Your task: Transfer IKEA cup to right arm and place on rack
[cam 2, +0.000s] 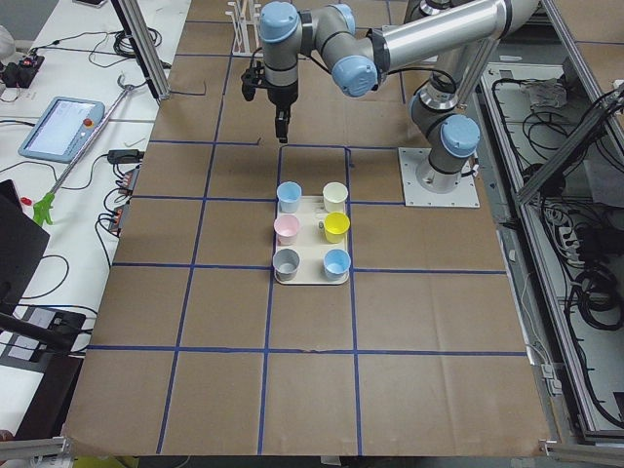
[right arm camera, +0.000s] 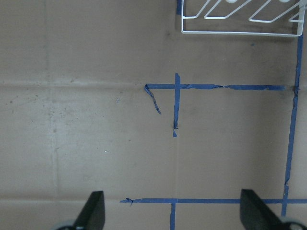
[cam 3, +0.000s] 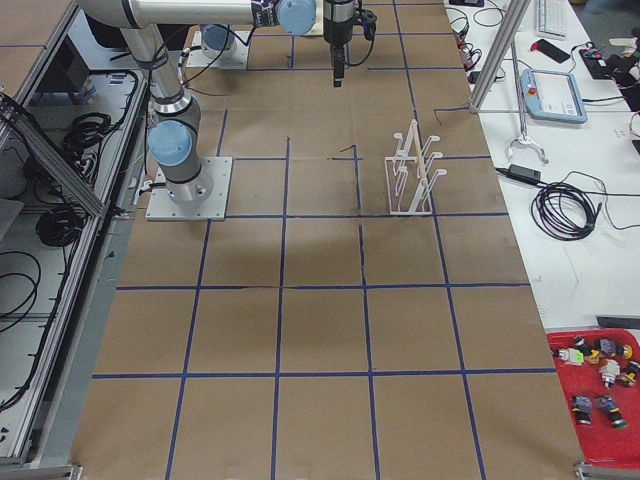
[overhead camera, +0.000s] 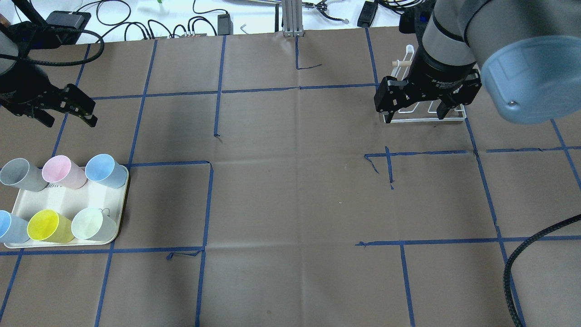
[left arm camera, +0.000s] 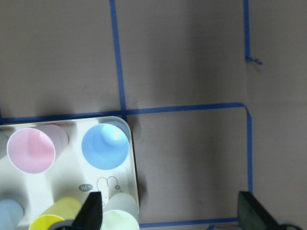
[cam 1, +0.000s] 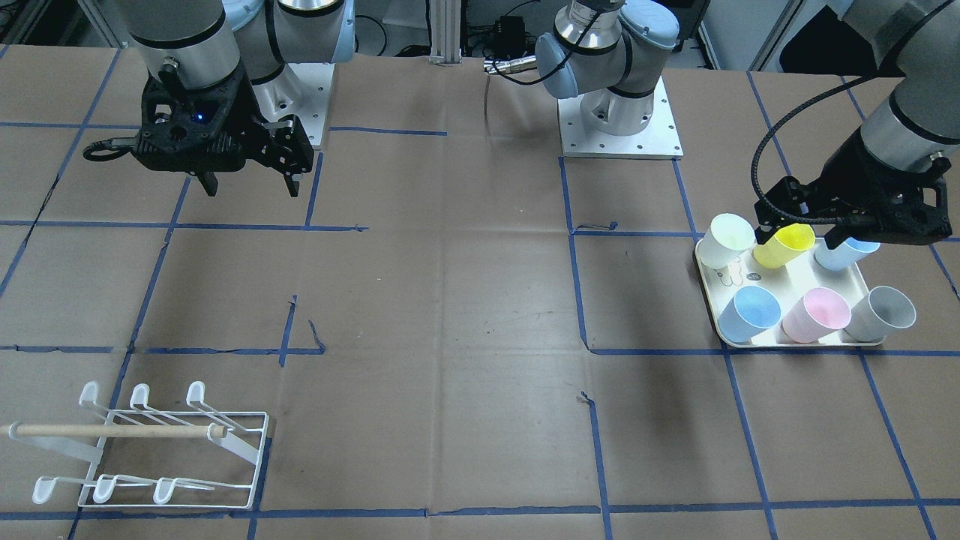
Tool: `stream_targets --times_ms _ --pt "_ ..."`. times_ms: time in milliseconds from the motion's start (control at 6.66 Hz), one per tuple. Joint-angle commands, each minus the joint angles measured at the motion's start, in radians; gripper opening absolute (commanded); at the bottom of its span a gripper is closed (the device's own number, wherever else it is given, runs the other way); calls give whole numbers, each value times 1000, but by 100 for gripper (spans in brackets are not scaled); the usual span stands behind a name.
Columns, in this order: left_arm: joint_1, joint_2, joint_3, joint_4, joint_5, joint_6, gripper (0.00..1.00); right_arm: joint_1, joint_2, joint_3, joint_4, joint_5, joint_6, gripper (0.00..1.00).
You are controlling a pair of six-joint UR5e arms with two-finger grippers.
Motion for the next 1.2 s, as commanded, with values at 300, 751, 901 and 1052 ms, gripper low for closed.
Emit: stream_targets --times_ms 300,751,901,1052 --pt "30 -54 -168 242 -6 22 99 0 16 2 -141 65 21 100" --pt "30 -132 -301 491 -7 17 99 0 10 2 -285 244 390 100" --pt "28 -161 -316 531 -7 16 99 1 21 5 -395 337 513 100" --pt "28 -180 -326 536 -7 14 99 0 44 39 -528 384 618 100"
